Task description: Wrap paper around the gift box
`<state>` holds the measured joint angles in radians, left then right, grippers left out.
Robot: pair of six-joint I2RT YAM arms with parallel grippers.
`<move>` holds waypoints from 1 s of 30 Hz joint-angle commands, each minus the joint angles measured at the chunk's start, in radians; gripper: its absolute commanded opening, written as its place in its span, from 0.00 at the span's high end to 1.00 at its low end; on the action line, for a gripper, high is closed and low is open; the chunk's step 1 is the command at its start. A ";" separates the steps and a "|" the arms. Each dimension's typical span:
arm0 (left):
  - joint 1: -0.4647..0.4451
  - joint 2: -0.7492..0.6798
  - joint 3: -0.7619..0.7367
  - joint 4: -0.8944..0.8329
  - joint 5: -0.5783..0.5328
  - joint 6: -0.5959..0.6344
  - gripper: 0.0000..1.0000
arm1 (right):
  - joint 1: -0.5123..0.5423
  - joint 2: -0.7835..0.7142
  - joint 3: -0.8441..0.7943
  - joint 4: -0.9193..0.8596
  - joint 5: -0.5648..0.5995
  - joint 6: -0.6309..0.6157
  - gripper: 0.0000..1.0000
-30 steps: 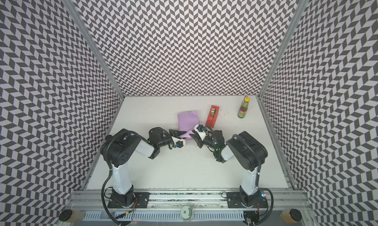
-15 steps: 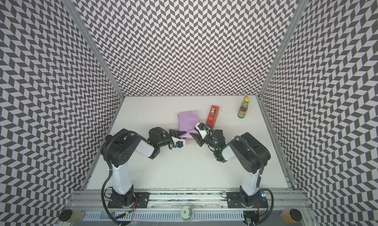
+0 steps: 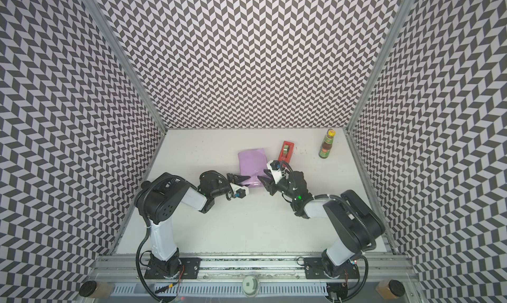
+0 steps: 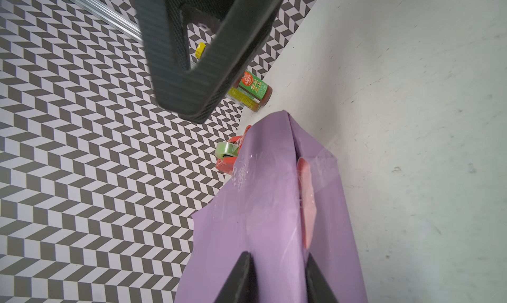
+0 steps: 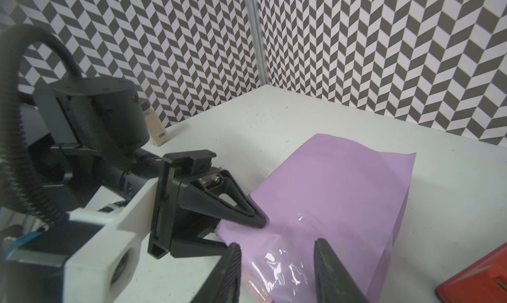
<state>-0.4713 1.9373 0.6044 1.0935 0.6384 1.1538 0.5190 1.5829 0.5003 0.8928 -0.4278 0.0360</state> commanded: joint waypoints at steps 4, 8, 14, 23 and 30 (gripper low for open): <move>-0.007 0.010 0.005 -0.069 0.009 0.004 0.68 | 0.019 -0.020 -0.005 -0.152 -0.137 0.119 0.81; -0.006 0.011 0.006 -0.071 0.010 0.003 0.69 | 0.021 0.006 0.008 -0.161 -0.167 0.151 0.86; -0.006 0.012 0.005 -0.070 0.012 0.002 0.68 | 0.023 0.075 0.062 -0.172 -0.152 0.145 0.89; -0.007 0.010 0.006 -0.070 0.011 0.003 0.69 | 0.021 0.152 0.126 -0.185 -0.110 0.142 0.90; -0.007 0.010 0.008 -0.072 0.014 0.003 0.69 | 0.021 0.181 0.120 -0.146 -0.076 0.123 0.90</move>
<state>-0.4713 1.9373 0.6064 1.0904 0.6399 1.1542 0.5346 1.7493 0.6186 0.6868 -0.5419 0.1795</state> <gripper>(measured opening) 0.313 0.097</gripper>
